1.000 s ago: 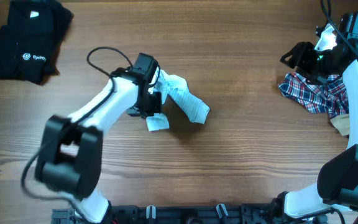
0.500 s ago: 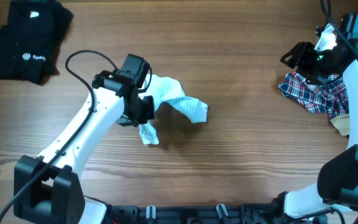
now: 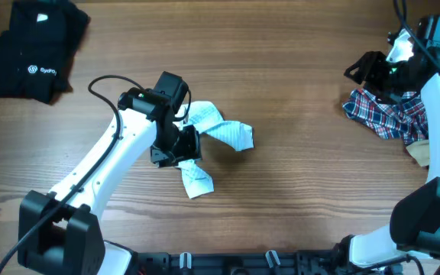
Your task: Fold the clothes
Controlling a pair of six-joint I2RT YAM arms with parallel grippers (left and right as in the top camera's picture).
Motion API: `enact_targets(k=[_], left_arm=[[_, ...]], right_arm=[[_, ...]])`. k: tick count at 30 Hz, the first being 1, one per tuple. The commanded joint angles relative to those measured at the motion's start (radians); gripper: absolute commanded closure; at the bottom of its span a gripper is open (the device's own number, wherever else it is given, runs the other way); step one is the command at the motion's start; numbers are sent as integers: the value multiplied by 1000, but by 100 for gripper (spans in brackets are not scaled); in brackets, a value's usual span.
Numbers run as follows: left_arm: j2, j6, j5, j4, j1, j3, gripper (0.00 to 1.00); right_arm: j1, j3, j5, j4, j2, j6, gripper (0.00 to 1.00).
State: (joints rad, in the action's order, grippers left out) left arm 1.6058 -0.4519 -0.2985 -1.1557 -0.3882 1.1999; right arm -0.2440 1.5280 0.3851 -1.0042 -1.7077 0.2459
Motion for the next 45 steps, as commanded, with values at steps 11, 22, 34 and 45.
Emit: enact_targets(k=[11,22,34,45], left_arm=[[5,2,346,185,17,81,55],[86,2,344,287,128,81,94],[183,3,345,372,128,81,59],[183,3,345,383,129,81,55]], right_arm=[[382,-13,57,-66,8,-110,53],[573,-217,0,266,-11,-62,92],[587,-217,-15,350,-222,-277,38],[587,-217,16,321,-301,-391,45]])
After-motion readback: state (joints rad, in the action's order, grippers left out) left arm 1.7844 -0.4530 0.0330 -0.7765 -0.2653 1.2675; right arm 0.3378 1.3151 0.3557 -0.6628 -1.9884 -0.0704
